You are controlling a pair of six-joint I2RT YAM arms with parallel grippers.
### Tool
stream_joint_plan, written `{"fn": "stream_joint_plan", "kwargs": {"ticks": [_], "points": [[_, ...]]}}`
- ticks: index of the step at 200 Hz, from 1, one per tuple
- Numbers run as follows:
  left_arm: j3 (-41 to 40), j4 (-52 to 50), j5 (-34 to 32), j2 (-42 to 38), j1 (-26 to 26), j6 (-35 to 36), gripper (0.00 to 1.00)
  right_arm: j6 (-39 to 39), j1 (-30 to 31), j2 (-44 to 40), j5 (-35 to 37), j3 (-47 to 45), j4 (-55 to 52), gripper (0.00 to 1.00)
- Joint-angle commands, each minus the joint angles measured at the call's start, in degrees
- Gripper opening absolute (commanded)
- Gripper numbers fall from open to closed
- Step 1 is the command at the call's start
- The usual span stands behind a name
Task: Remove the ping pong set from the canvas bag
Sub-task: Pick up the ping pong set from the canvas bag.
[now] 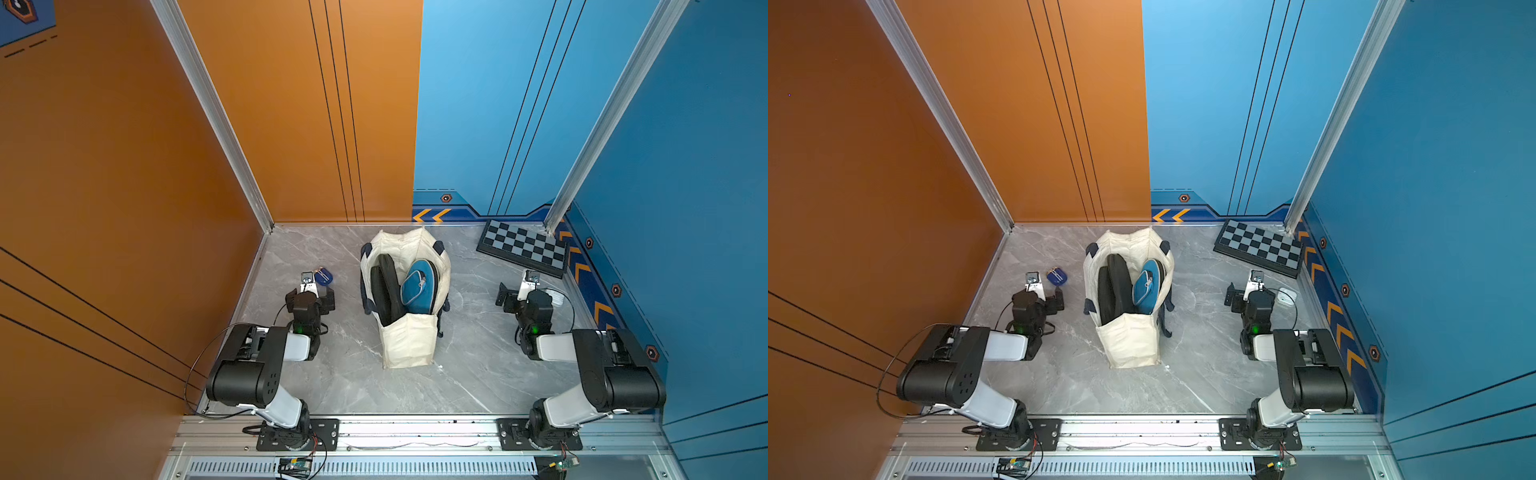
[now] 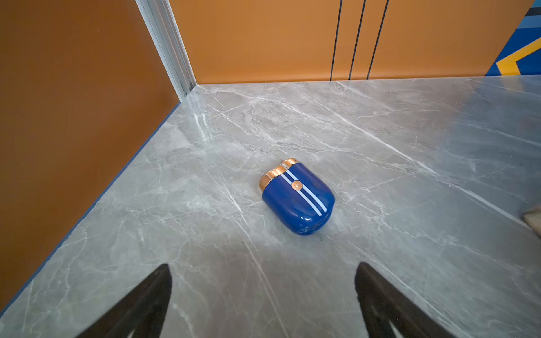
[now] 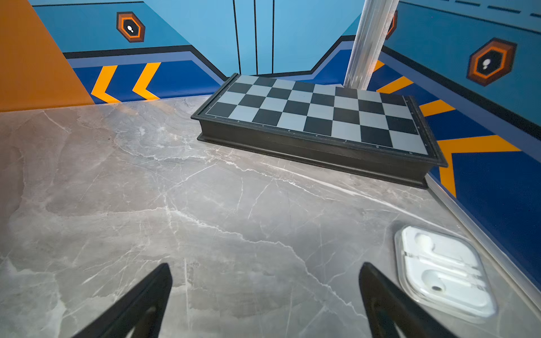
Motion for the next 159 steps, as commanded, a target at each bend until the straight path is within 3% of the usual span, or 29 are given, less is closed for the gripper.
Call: {"fn": "stream_joint_plan", "kwargs": {"ticks": [1,60,106,159], "points": [[0.46,-0.25,1.76,-0.04,0.27,0.84,0.98,0.58,0.46,0.72,-0.52,1.00,-1.07,1.00],[0.59,-0.33,1.97,-0.04,0.39,0.80,0.98,-0.20,0.89,0.72,-1.17,1.31,-1.66,1.00],[1.49,-2.22,7.49,0.13,2.01,0.59,0.98,-0.11,0.83,0.79,-1.01,1.48,-1.86,1.00],[1.58,-2.32,7.76,0.16,2.11,0.44,0.98,-0.12,0.89,0.80,-0.96,1.43,-1.86,1.00]]}}
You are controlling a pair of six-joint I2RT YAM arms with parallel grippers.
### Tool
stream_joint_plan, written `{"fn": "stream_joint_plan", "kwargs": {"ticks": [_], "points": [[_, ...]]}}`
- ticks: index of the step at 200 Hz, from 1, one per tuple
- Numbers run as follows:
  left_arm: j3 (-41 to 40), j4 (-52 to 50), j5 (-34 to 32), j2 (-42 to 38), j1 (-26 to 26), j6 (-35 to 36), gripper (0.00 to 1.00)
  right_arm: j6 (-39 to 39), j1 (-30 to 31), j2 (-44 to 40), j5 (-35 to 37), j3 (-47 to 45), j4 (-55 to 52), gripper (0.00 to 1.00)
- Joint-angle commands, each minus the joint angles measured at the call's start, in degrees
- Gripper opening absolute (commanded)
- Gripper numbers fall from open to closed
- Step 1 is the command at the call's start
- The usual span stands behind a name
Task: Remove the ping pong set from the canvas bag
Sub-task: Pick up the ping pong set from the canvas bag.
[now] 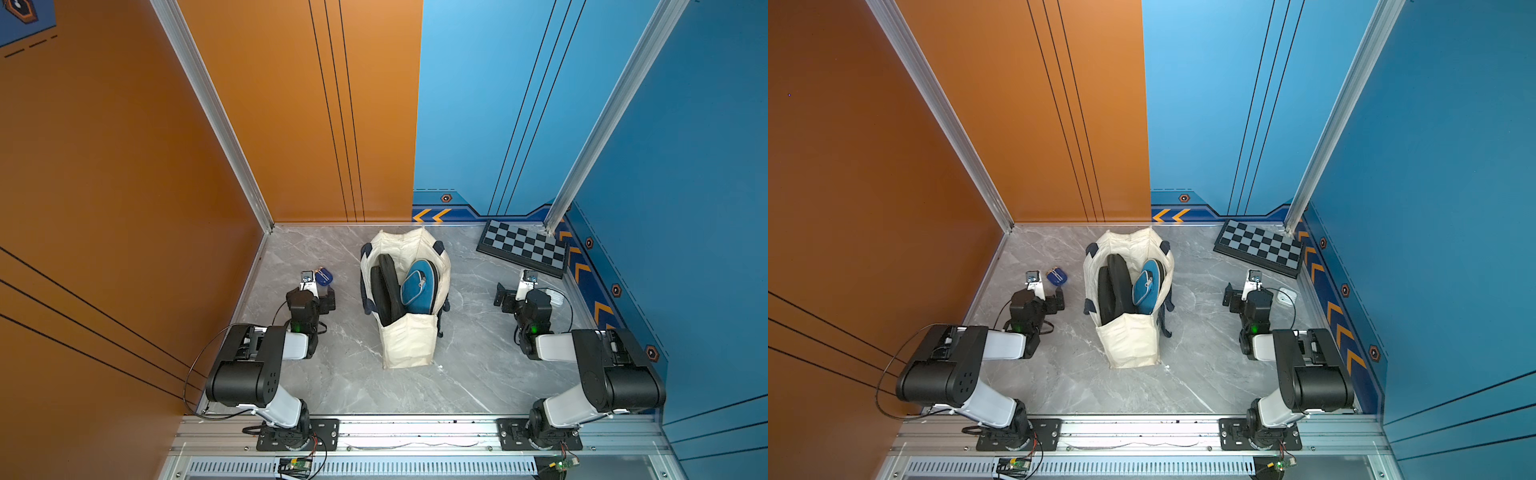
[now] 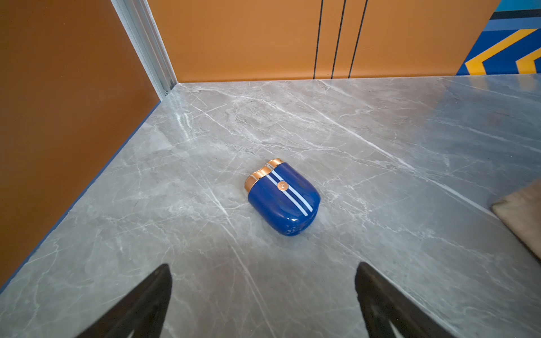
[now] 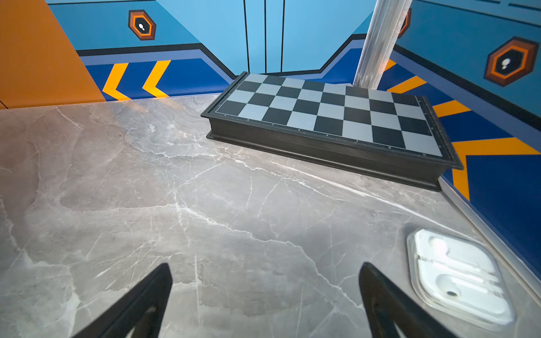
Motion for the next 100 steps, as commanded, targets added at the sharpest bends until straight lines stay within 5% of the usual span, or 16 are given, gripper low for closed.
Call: {"fn": "stream_joint_plan", "kwargs": {"ticks": [1,64,100], "points": [[0.83,-1.07,1.60,0.14,0.27,0.35,0.98,-0.05,0.25,0.80,0.10,1.24,-1.29,1.00],[1.36,-2.42,0.10,-0.88,-0.97,1.38,0.98,1.35,0.17,-1.32,3.92,1.86,-4.06,1.00],[6.84,-15.57,-3.26,-4.91,-2.66,2.67,0.98,1.15,1.56,-4.57,8.49,1.87,-6.89,1.00]]}}
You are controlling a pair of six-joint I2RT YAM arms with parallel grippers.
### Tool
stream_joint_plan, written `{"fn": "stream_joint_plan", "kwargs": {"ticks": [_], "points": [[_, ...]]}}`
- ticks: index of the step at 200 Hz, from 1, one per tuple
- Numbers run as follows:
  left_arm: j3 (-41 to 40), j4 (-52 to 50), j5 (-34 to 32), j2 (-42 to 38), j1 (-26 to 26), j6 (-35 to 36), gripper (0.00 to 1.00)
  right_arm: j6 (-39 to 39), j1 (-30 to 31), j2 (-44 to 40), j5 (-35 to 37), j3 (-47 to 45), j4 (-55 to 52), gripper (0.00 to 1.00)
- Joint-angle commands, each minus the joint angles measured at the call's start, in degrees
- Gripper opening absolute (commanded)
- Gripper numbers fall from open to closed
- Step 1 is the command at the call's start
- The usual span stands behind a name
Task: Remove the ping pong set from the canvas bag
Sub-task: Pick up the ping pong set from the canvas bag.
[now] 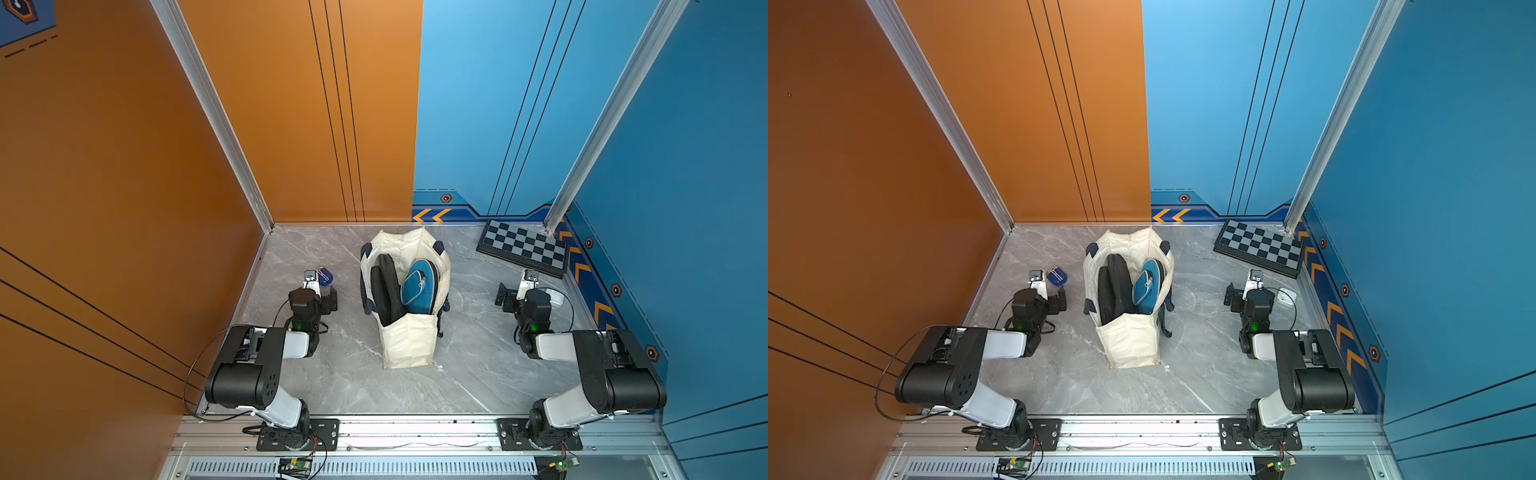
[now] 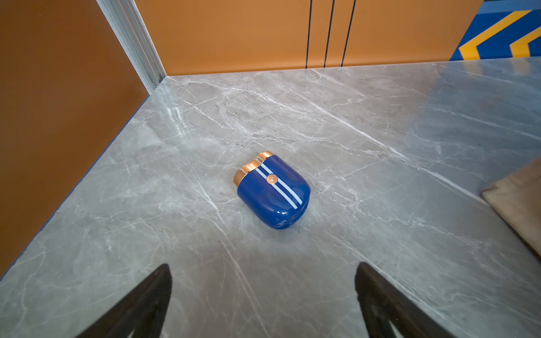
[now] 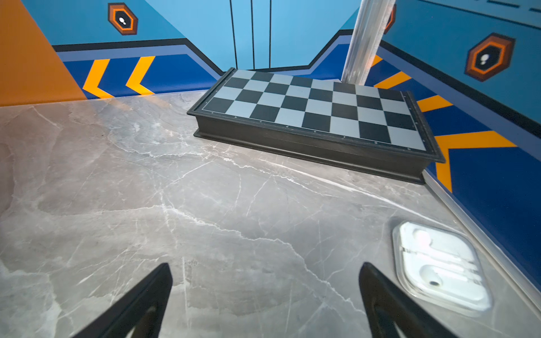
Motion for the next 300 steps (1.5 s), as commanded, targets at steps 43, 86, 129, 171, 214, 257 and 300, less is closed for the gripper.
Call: {"fn": "stream_joint_plan", "kwargs": {"ticks": [43,86,129,171,214,257,300], "points": [[5.92,-11.31,-11.01,-4.89,-8.28,7.89,0.98,1.27,2.19,-9.59,10.78,3.75,-12.98,0.99],[9.47,-17.18,-15.61,-9.67,-12.94,9.56,0.98,0.84,5.40,-15.49,17.30,7.06,-19.47,0.99],[16.52,-28.18,-17.85,-12.31,-16.53,4.03,0.98,7.01,6.40,-20.79,20.87,13.26,-31.64,1.00],[21.45,-37.28,-17.44,-15.29,-20.51,0.46,0.98,8.55,11.18,-24.18,23.01,19.92,-41.63,1.00],[27.08,-47.36,-16.85,-18.28,-23.09,-7.87,0.99,9.77,15.82,-25.92,19.00,26.46,-49.76,1.00],[27.96,-55.56,-19.01,-22.51,-23.31,-14.86,0.99,11.11,21.74,-22.89,17.54,33.86,-58.98,1.00],[31.42,-65.47,-14.34,-25.90,-20.90,-20.77,0.97,14.60,29.59,-17.49,14.66,43.97,-68.81,1.00]]}}
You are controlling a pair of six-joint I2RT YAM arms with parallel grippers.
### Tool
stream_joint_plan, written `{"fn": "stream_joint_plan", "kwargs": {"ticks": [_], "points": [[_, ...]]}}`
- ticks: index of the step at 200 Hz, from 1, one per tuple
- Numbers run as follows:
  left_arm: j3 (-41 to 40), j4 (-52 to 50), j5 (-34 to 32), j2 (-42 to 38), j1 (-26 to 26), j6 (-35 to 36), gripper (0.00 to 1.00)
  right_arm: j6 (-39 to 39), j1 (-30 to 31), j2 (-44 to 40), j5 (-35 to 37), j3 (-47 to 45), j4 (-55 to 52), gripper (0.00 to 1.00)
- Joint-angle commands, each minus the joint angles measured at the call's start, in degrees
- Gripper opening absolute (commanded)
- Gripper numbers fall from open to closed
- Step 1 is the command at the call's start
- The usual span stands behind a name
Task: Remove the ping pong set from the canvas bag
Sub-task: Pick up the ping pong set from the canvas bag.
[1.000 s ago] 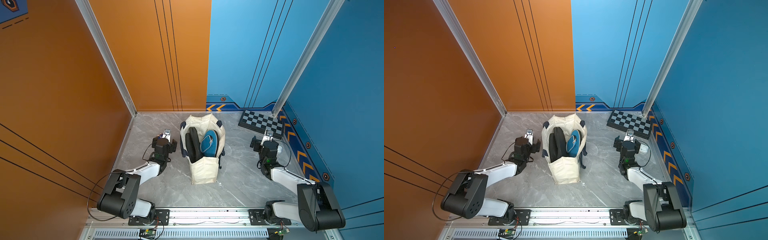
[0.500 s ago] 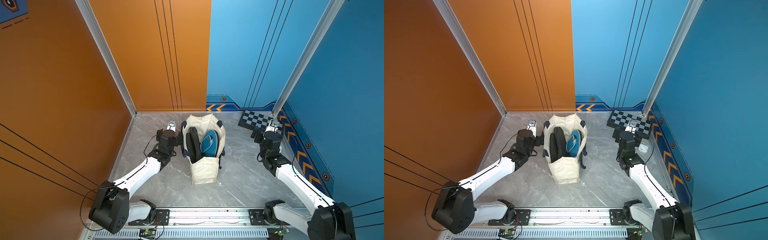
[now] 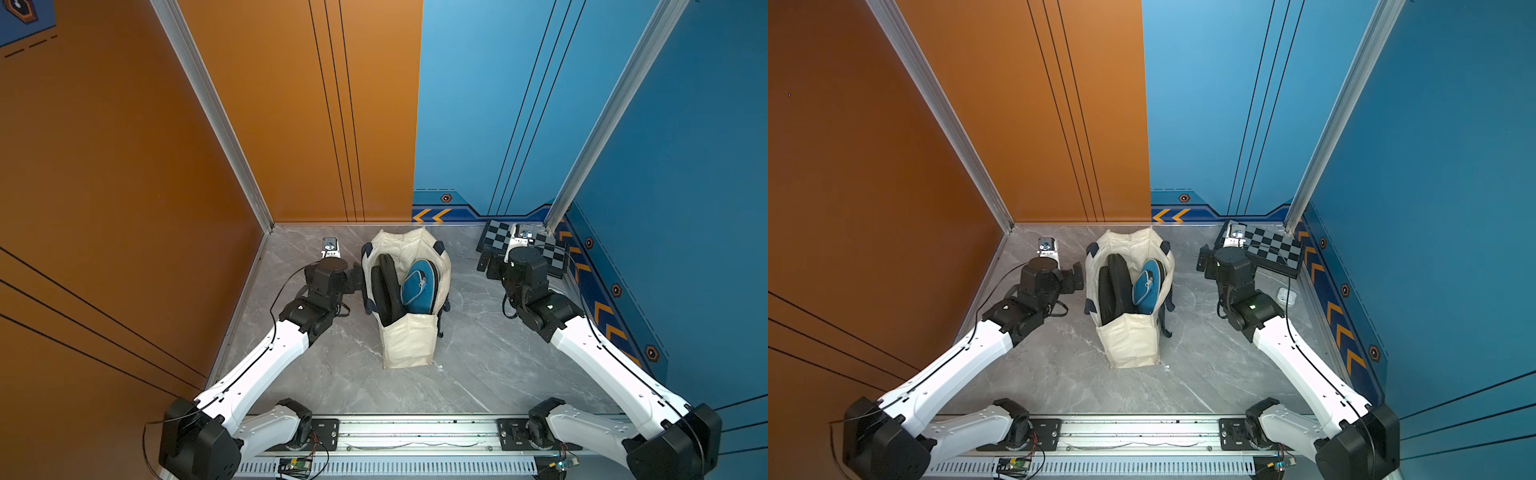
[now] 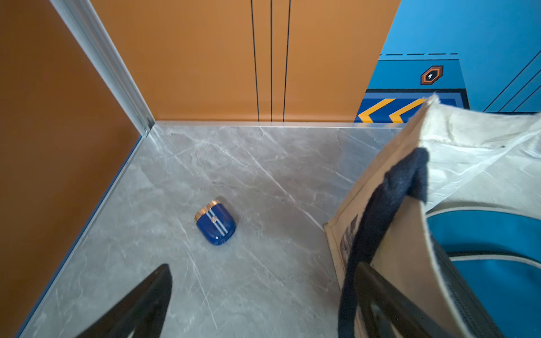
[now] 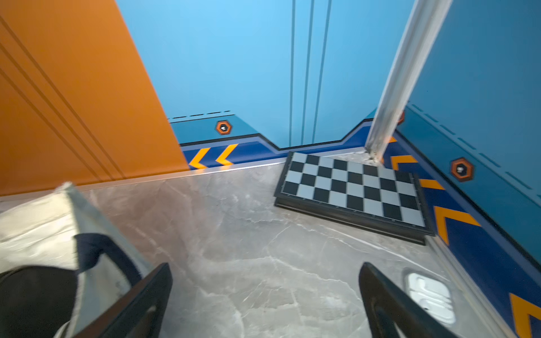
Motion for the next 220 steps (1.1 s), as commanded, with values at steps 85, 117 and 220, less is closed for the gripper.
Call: {"fn": "stream_joint_plan", "kwargs": {"ticks": [85,117,220], "points": [[15.88,-18.83,11.88,-0.81,-0.52,-8.45,0.88,2.42,18.99,20.58,-5.76,28.78,-27.63,0.96],[19.28,-20.80,13.16,1.41,-4.38,-6.99,0.87,1.81,21.86,25.01,-6.12,34.14,-31.30,0.92],[12.44,-23.69,17.40,5.80,-11.65,-7.44,0.47,3.71,21.75,27.77,-6.57,31.47,-35.15,0.86]]}}
